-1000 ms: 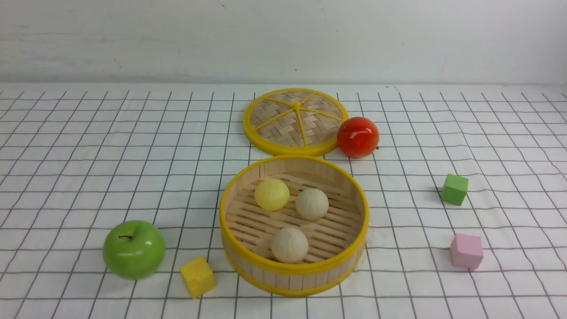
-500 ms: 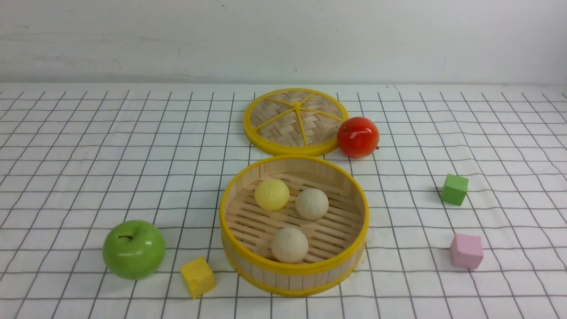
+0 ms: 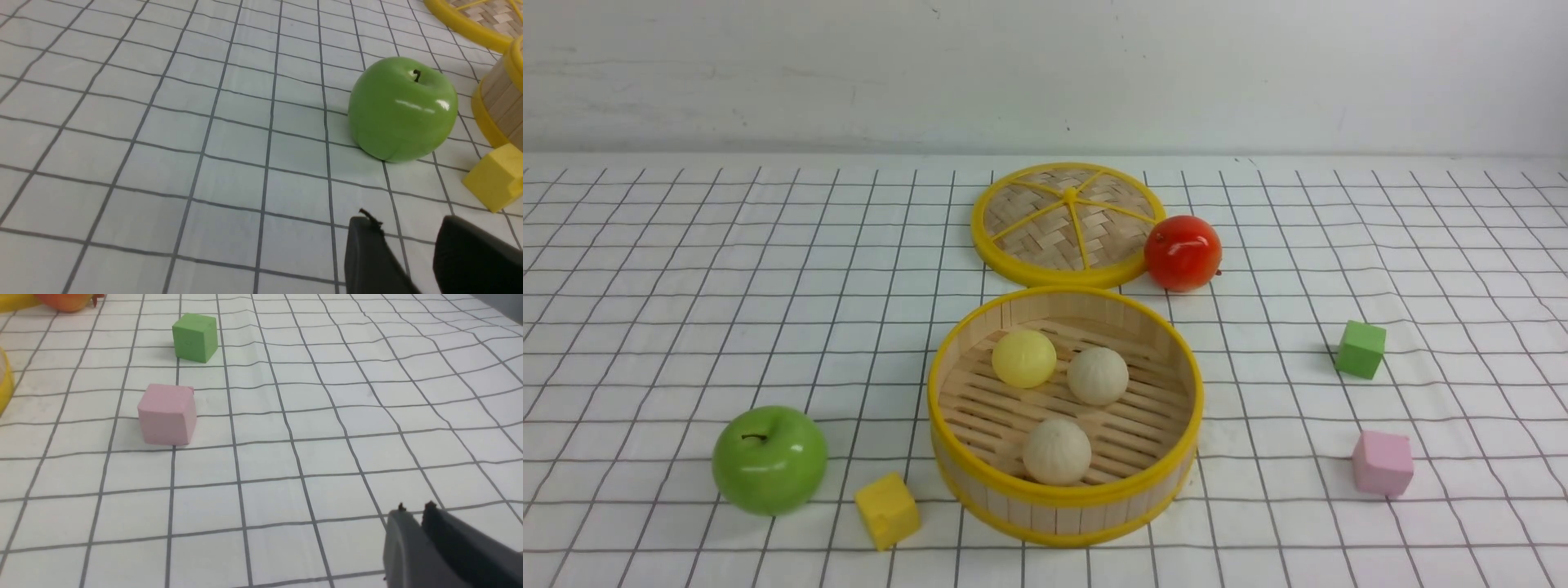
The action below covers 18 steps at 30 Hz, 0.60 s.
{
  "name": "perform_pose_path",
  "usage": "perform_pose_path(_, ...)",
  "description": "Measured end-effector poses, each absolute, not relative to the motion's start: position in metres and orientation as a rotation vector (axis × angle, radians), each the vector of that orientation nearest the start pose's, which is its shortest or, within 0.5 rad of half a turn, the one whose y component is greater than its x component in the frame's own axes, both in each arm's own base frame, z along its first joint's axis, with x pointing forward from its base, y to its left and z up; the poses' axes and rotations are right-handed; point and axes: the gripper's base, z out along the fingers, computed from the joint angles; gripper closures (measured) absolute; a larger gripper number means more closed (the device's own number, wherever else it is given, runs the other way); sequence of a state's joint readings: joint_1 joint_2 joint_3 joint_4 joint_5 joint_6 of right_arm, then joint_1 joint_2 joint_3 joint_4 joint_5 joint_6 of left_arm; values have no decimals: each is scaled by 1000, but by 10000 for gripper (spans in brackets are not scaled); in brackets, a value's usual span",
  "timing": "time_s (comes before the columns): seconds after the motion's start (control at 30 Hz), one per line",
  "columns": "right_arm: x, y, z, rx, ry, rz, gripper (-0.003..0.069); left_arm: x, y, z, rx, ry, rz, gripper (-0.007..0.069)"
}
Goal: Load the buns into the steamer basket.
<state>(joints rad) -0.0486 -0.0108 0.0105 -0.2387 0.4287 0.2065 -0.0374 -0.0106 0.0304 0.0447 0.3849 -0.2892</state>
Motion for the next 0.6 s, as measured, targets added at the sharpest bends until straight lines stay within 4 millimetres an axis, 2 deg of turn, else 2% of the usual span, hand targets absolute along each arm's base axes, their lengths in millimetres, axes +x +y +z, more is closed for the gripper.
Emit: perform_pose_path(0.6, 50, -11, 173, 102, 1899, -134, 571, 52, 0, 169, -210, 1880, -179, 387)
